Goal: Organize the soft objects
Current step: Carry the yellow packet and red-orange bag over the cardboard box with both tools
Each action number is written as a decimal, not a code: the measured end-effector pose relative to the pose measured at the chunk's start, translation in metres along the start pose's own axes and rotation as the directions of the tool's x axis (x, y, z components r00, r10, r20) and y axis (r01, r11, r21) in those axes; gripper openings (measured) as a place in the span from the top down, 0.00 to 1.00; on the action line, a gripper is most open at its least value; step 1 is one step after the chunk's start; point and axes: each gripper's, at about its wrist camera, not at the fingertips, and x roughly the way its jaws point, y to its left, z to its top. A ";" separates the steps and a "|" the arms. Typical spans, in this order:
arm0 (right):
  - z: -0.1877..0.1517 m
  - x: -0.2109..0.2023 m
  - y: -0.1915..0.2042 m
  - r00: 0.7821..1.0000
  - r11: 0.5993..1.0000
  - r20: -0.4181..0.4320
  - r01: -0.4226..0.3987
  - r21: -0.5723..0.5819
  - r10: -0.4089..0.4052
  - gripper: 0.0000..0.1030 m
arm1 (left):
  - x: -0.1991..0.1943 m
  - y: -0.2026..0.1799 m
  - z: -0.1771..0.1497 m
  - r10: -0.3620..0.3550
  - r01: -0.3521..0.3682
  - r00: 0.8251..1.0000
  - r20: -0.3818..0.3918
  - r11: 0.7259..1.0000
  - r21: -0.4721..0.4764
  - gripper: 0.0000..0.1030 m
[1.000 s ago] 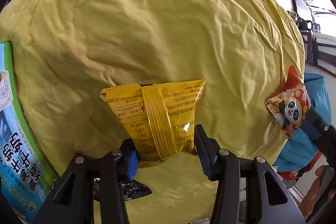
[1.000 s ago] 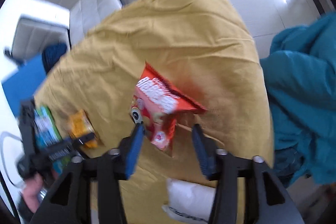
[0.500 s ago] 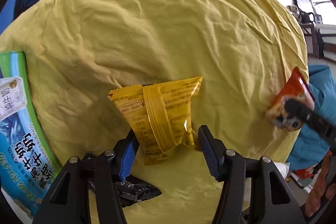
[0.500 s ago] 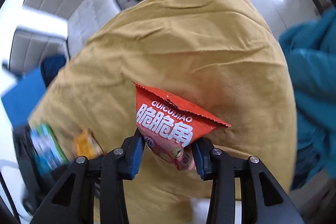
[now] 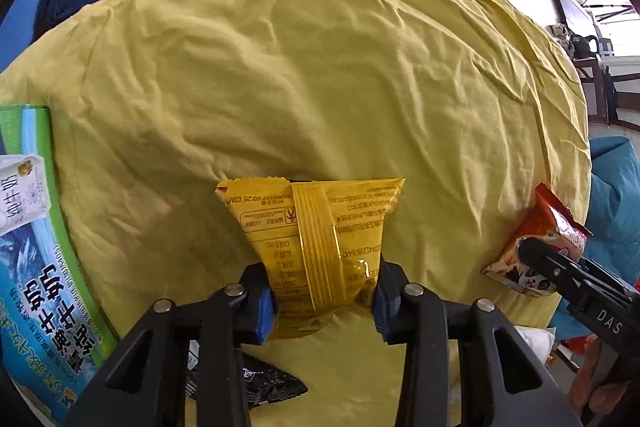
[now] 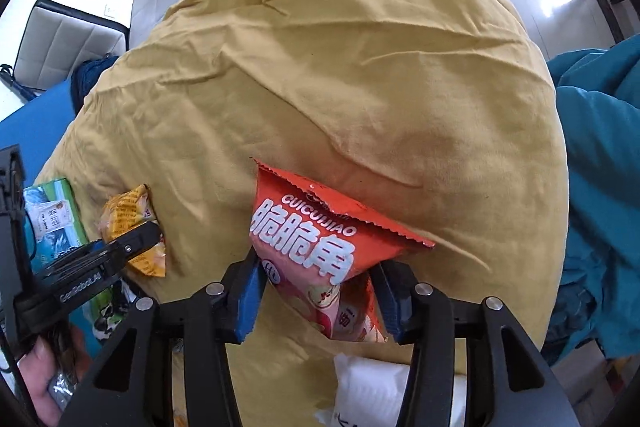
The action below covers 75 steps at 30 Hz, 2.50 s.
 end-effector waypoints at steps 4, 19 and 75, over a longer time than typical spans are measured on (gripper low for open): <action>-0.014 -0.011 0.005 0.999 1.000 0.035 0.013 -0.022 -0.012 0.57 | -0.017 -0.008 -0.007 0.022 -0.023 0.998 0.057 1.000 0.017 0.68; -0.088 -0.098 0.102 0.985 0.981 0.162 -0.019 -0.195 0.051 0.59 | -0.125 0.005 -0.088 -0.013 -0.021 0.966 0.259 0.991 0.128 0.68; -0.149 0.085 0.443 0.997 0.875 0.000 0.062 -0.481 -0.071 0.48 | -0.092 0.352 -0.010 0.074 -0.078 0.995 0.073 0.995 0.058 0.60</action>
